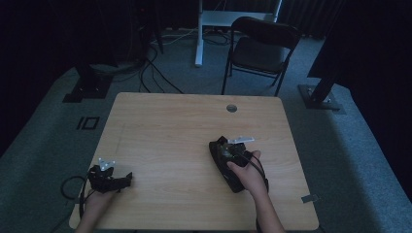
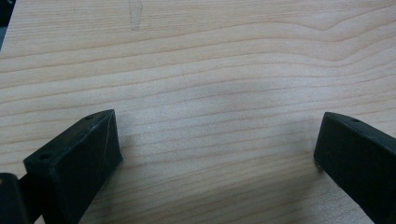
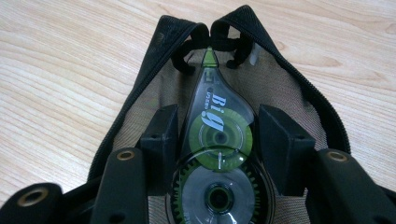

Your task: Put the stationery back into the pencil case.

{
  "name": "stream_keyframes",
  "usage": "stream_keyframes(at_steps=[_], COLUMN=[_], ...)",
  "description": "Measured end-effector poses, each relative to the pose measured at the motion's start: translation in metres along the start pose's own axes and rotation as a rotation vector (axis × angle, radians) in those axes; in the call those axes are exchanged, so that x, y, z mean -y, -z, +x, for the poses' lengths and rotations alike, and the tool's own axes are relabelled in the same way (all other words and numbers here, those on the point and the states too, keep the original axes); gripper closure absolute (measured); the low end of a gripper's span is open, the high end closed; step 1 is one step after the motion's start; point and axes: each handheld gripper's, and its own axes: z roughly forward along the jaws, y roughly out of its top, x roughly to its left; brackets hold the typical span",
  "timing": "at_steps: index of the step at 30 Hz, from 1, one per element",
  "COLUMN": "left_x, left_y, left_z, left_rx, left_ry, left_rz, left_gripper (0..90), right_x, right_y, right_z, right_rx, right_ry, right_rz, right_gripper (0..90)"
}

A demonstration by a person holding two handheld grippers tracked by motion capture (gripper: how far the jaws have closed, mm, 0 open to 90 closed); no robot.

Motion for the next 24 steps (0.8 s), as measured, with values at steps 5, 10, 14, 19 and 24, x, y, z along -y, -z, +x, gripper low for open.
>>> stream_keyframes(at_steps=[5, 10, 14, 19, 24], left_x=[0.0, 0.0, 0.0, 0.0, 0.0], left_y=[0.0, 0.0, 0.0, 0.0, 0.0], left_z=[0.0, 0.0, 0.0, 0.0, 0.0], left_rx=[0.0, 0.0, 0.0, 0.0, 0.0], left_ry=[0.0, 0.0, 0.0, 0.0, 0.0], left_rz=[0.0, 0.0, 0.0, 0.0, 0.0], left_gripper=[0.6, 0.6, 0.6, 0.6, 0.6], right_x=[-0.001, 0.0, 0.0, -0.002, -0.003], right_y=[-0.004, -0.01, -0.013, -0.019, -0.022], right_z=[0.001, 0.001, 0.002, 0.001, 0.001], right_rx=[0.002, 0.015, 0.018, 0.037, 0.039], right_ry=[0.005, 0.001, -0.003, -0.001, 0.006], right_rz=[0.033, 0.053, 0.071, 0.101, 0.129], right_gripper=[49.3, 49.3, 49.3, 49.2, 48.7])
